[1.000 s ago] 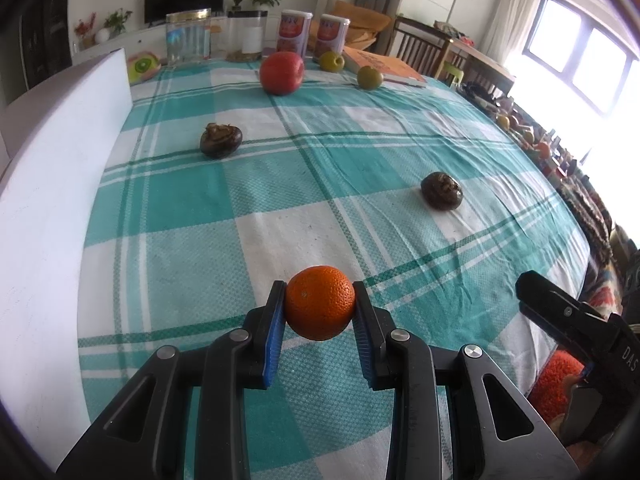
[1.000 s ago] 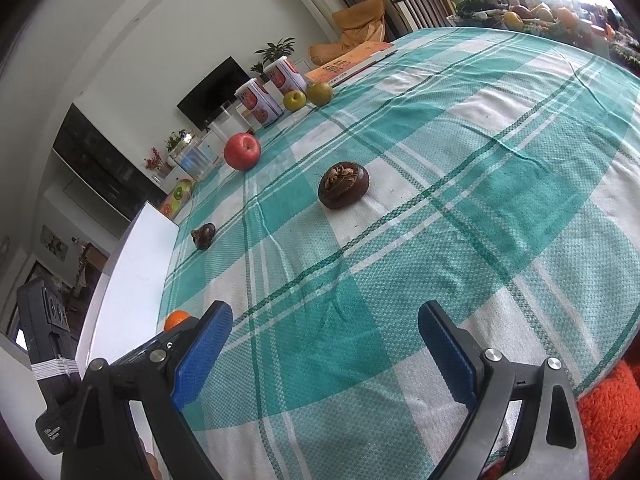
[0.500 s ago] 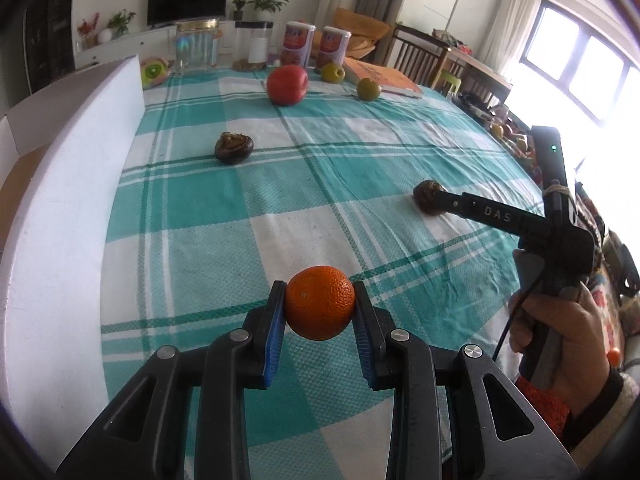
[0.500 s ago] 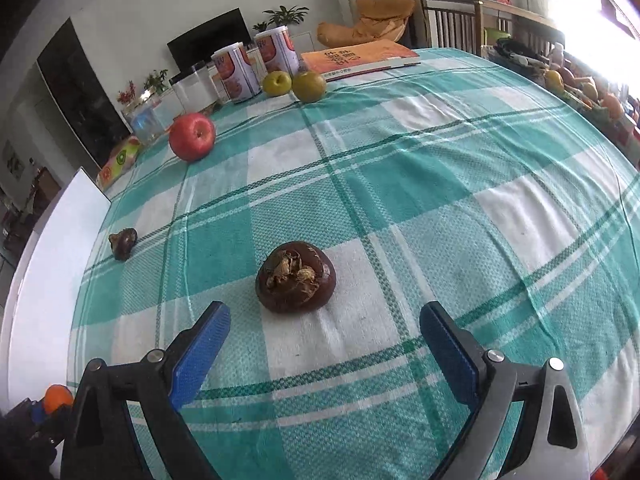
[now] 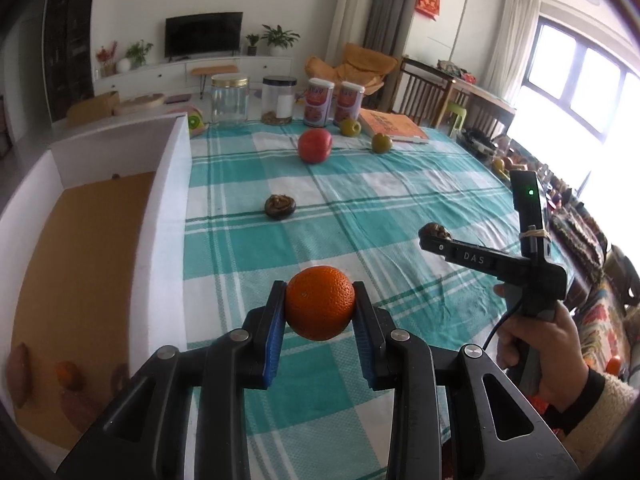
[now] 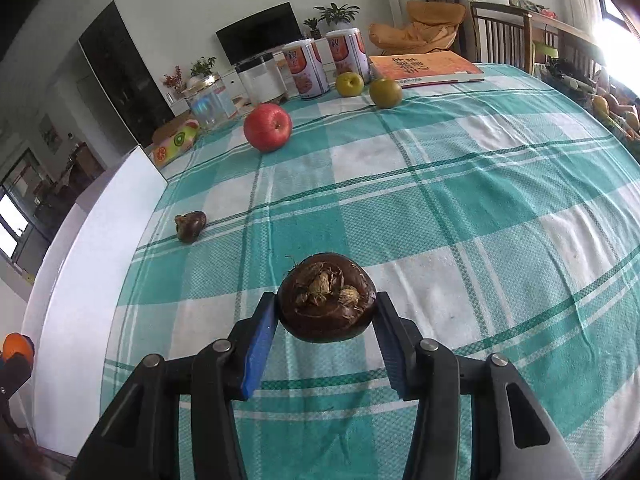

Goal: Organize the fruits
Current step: 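Carry the orange and mangosteen into the box and open both tools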

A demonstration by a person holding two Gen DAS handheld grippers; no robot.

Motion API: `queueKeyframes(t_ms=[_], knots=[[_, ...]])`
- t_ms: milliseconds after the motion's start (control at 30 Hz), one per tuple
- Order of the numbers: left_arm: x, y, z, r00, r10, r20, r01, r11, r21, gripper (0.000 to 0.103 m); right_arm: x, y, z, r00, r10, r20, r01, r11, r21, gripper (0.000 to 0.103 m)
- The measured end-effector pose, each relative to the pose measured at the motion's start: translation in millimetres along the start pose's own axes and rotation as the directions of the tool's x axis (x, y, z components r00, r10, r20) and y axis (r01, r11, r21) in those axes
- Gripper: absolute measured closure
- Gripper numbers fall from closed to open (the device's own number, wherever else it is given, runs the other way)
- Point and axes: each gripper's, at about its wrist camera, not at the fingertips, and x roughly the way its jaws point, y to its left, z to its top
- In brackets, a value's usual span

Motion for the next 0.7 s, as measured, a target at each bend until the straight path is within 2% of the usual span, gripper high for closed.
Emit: queueKeyframes(t_ms=[100,200,400,567,700], knots=[[-12.7,14.3,3.5,0.999,0.048,0.019,-0.048,0.999,-0.009,0.071,-8.5,39.0,-0.1,0.995,0.097,-0.015,-0.098,0.995,-0.034,0.054],[-23.8,30.9,3.6,0.992,0.119,0.028,-0.119,0.993,-0.005,0.071,-13.1,86.1,-1.8,0.981,0.189,-0.038,-0.191,0.978,-0.086,0.054],[-39.0,80.7,-5.1,0.965,0.26,0.022,-0.259,0.965,-0.035,0.071,-25.2,180.8,-15.6,0.935,0.335,-0.112,-0.352,0.913,-0.205,0.054],[-50.5,136.2,-17.9,0.938,0.345,-0.021,-0.345,0.93,-0.125,0.071,-30.8,258.1,-36.5,0.887,0.414,-0.202,-0.459,0.833,-0.31,0.054],[-53.9,185.4,-33.4,0.898,0.432,-0.085,-0.44,0.874,-0.204,0.071,-20.1,312.6,-66.2,0.864,0.414,-0.285,-0.5,0.772,-0.393,0.054]])
